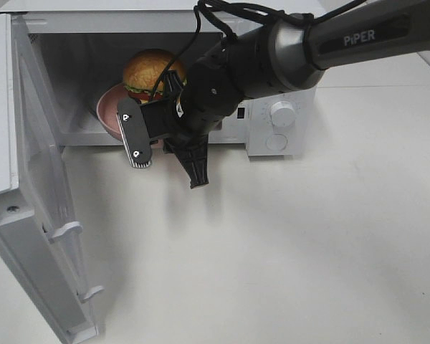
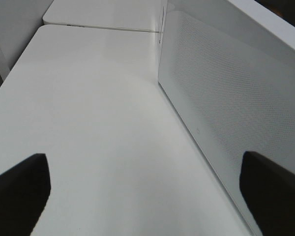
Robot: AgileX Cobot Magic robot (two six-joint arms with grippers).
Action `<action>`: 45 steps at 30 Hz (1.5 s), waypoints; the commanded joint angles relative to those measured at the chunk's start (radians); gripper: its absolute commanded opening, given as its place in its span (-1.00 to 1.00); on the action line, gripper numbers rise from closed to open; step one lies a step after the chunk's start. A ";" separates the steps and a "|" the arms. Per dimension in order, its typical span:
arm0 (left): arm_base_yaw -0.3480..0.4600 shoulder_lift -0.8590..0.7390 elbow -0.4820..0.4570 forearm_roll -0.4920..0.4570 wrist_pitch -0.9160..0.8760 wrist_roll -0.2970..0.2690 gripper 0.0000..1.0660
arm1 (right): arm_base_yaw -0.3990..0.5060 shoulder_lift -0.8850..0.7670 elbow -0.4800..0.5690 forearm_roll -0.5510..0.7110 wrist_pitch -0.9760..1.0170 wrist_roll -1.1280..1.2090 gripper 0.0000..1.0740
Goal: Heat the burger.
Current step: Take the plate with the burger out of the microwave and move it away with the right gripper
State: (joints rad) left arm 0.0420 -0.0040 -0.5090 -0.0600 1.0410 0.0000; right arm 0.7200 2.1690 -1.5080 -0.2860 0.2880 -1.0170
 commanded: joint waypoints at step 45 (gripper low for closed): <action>0.004 -0.020 0.004 -0.002 -0.005 0.000 0.87 | 0.003 -0.601 0.797 -0.019 -0.389 -0.007 -1.00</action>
State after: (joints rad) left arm 0.0420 -0.0040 -0.5090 -0.0600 1.0410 0.0000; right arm 0.7270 1.6280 -0.7280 -0.2950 -0.0240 -1.0220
